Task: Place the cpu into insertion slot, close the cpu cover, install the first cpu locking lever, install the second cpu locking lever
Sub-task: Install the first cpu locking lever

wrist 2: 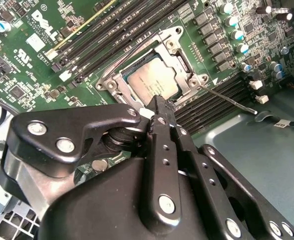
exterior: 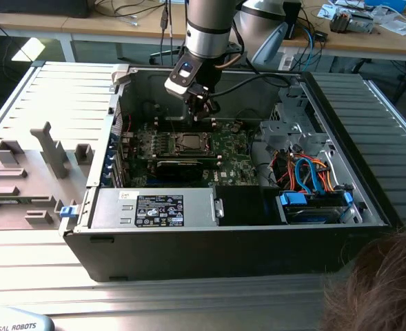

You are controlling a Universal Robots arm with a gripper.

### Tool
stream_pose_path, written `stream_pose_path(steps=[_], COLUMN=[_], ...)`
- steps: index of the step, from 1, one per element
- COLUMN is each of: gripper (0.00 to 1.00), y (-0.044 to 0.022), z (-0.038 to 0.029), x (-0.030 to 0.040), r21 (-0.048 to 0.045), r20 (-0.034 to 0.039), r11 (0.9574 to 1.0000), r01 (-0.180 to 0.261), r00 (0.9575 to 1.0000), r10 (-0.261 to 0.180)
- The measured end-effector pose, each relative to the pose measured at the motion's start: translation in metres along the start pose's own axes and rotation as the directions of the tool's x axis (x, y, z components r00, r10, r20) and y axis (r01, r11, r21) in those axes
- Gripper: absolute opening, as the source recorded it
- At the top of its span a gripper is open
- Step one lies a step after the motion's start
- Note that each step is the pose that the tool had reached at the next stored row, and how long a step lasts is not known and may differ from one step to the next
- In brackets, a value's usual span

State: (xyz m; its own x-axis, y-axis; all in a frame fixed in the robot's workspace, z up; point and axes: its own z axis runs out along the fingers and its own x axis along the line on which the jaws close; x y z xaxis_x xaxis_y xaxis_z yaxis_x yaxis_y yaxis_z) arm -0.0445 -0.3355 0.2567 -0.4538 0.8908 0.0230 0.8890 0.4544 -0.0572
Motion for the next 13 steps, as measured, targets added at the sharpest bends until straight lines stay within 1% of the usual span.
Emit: stream_pose_path(steps=[8, 13], gripper=[0.11, 0.11], y=[0.0000, 0.0000], z=[0.0000, 0.0000], x=[0.0000, 0.0000], r21=[0.0034, 0.0042], r20=[0.0068, 0.0084], r11=[0.9997, 0.9993], r01=[0.024, 0.036], r00=[0.9997, 0.9993], r10=[-0.024, -0.036])
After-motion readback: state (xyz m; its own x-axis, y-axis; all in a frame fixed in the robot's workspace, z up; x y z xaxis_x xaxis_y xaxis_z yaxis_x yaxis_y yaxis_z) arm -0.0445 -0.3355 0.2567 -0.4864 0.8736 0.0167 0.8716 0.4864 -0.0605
